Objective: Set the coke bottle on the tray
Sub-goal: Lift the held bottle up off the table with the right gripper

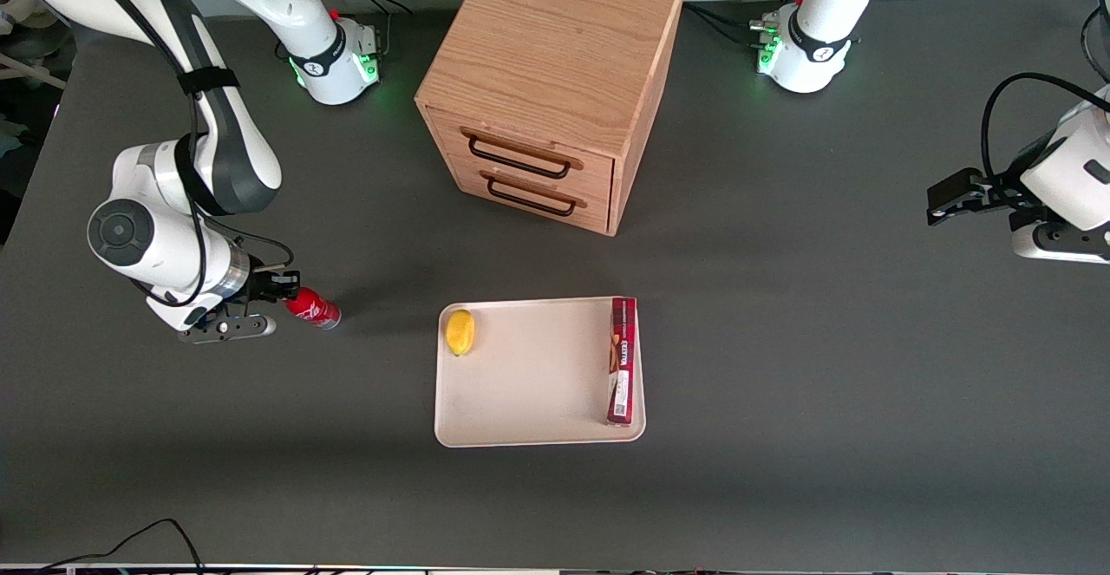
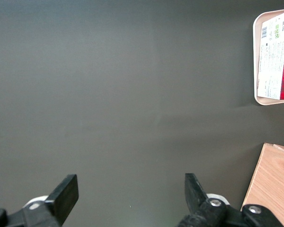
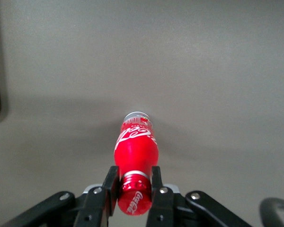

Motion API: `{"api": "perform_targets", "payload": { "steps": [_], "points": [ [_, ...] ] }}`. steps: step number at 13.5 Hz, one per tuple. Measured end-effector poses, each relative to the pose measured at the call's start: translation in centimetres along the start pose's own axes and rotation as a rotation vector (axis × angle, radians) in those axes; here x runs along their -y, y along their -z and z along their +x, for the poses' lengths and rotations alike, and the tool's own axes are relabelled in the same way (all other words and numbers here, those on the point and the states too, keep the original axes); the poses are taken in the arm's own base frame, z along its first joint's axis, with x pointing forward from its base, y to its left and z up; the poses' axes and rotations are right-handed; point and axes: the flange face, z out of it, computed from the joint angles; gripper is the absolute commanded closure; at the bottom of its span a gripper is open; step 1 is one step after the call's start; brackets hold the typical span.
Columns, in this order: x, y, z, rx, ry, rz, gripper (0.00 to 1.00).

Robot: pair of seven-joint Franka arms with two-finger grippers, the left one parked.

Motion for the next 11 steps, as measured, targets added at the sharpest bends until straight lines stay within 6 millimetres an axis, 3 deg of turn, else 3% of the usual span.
{"api": "perform_targets", "payload": {
  "steps": [2,4,7,11],
  "points": [
    [-0.1,0.6,0.1,0.004,-0.001,-0.001,1.0],
    [-0.3,3.0,0.2,0.041,-0.007,-0.006,1.0],
    [-1.3,9.8,0.4,0.052,-0.031,-0.015,1.0],
    [-2.7,21.2,-1.1,0.032,-0.065,-0.02,1.0]
  ]
}}
